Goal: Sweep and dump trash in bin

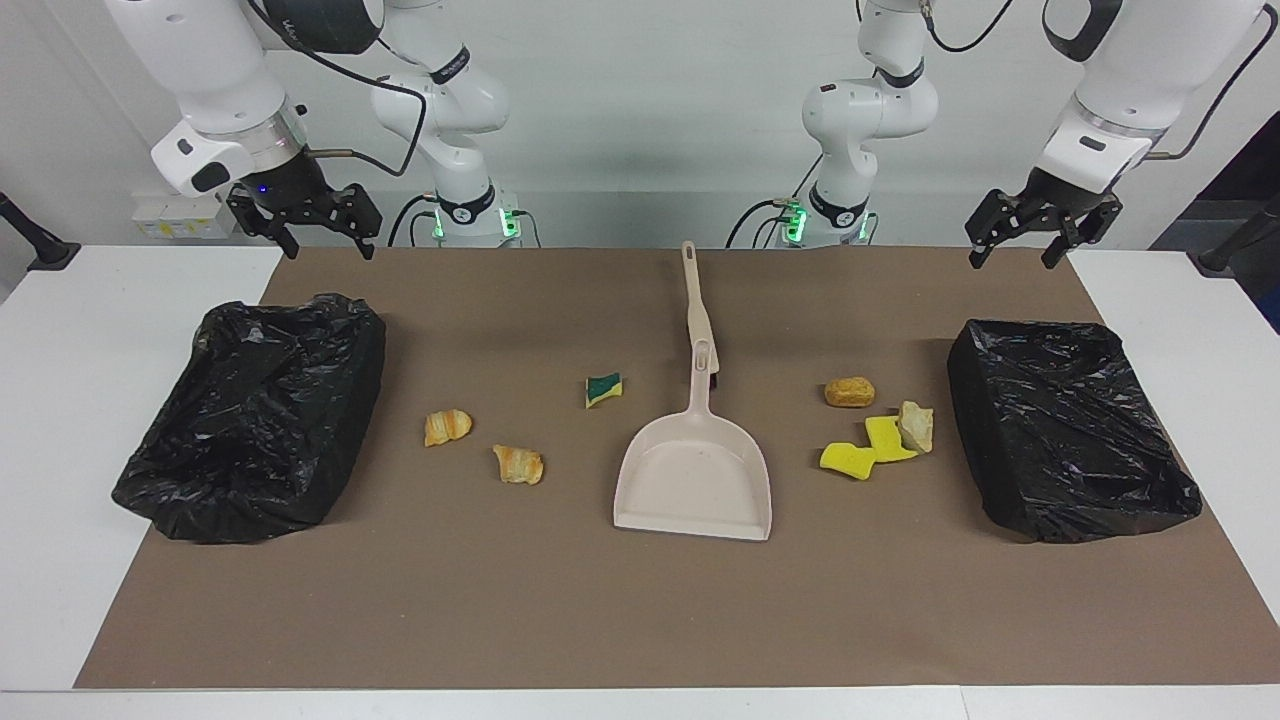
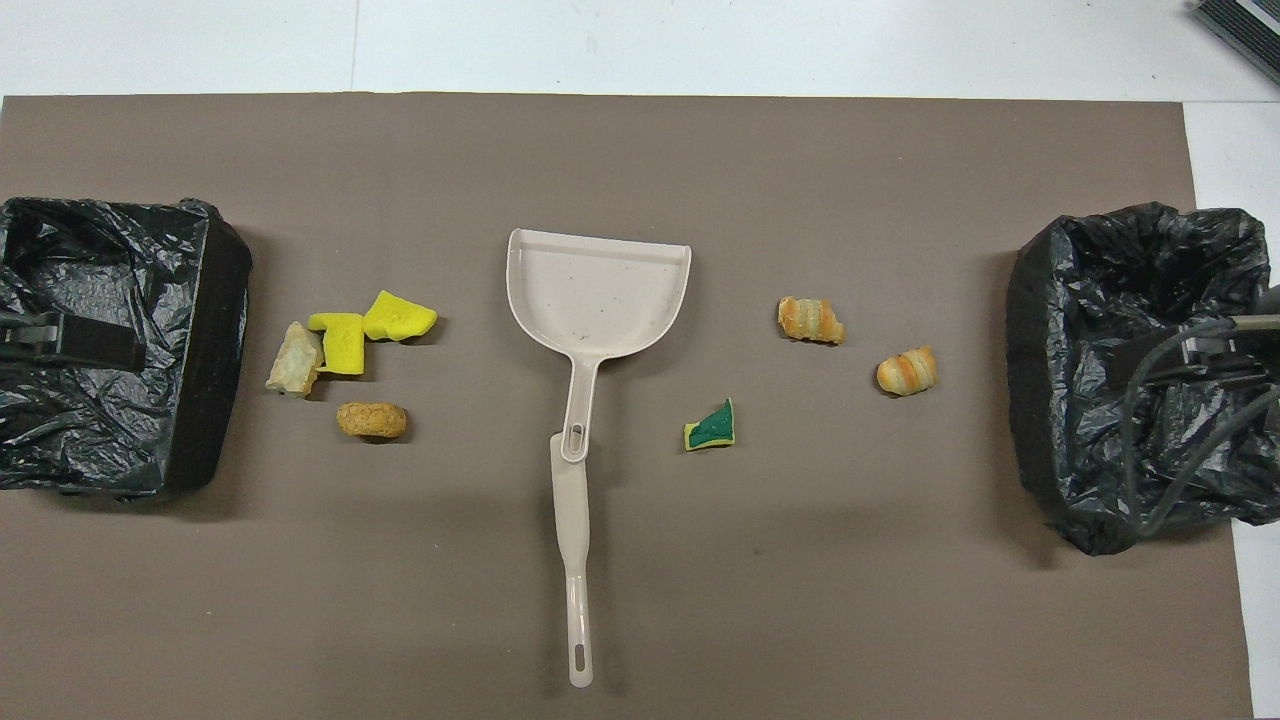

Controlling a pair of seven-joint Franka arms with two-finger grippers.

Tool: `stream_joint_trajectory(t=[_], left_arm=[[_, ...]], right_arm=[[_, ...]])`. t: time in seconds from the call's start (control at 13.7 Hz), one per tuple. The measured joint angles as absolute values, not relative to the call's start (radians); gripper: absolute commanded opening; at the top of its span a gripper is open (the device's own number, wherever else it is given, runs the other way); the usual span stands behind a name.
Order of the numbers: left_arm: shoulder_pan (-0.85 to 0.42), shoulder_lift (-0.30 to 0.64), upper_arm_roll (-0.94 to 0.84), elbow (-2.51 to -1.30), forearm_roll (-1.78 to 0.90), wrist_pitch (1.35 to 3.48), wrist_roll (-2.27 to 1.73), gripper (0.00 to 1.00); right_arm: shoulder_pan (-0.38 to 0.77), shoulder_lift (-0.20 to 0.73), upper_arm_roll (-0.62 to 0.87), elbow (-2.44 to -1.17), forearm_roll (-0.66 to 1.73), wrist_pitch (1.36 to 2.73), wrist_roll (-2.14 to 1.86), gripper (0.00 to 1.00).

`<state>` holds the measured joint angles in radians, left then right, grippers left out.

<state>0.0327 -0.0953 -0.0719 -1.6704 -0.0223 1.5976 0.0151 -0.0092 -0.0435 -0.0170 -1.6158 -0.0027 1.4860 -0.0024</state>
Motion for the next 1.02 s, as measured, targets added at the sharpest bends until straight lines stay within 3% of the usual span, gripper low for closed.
stream_joint_trajectory(t=[0.37,1.02], left_arm=[[0.033,-0.095,-0.072,-1.670,-0.022,1.598,0.015,1.00],[0.033,-0.095,-0.072,-1.670,-0.022,1.598,0.015,1.00]], right_arm=[[-0.003,0.000,-0.004,-1.620,-0.002,1.503,-0.002,1.00],[0.116,0.194,0.001,-1.571,-0.002,1.681,0.024,1.00]])
